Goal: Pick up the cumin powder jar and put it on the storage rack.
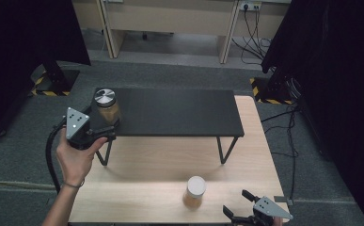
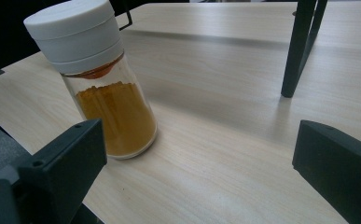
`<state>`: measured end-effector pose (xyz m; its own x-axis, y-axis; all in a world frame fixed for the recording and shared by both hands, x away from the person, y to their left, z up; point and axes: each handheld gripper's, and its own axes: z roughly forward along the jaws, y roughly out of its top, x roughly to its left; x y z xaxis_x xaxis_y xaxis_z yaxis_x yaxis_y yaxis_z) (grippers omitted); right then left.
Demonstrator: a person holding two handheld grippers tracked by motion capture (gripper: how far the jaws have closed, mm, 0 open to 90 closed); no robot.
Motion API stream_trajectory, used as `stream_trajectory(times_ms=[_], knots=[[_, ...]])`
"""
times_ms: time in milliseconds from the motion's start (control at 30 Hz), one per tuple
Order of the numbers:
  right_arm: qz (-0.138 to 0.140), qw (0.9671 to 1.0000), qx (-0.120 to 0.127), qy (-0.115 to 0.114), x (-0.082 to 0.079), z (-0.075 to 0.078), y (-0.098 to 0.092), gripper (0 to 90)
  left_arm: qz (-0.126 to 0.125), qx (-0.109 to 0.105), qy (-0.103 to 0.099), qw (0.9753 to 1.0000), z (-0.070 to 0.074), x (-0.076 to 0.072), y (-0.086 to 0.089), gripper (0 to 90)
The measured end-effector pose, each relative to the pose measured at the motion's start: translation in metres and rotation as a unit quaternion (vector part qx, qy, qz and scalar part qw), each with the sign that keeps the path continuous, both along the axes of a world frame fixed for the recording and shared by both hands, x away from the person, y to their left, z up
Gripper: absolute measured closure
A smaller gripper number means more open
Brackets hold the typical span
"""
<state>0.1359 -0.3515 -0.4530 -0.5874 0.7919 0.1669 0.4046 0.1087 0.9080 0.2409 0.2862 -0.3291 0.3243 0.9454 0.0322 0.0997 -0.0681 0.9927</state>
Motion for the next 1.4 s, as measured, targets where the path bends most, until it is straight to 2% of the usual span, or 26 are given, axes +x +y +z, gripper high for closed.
stream_trajectory(times_ms=[233,700,1167,1300,1400], knots=[[0.001,1.0,-0.002,0.003,0.001,0.0,0.001,3.1,-0.003,-0.004,-0.009,0.9999,-0.011,-0.017,0.002,1.8],[0.002,1.0,-0.001,0.005,0.002,-0.001,0.001,3.1,-0.007,0.003,0.001,1.0,-0.026,-0.033,0.0,1.8],[0.003,1.0,-0.002,0.008,0.002,-0.002,0.002,3.1,-0.005,0.0,0.011,0.9999,-0.056,-0.056,-0.003,2.0],[0.003,1.0,-0.003,0.008,0.002,-0.002,0.002,3.1,-0.001,0.002,0.016,0.9999,-0.068,-0.062,-0.003,2.0],[0.003,1.0,-0.003,0.009,0.003,-0.003,0.002,3.1,0.004,0.011,0.013,0.9998,-0.078,-0.066,-0.004,2.1]])
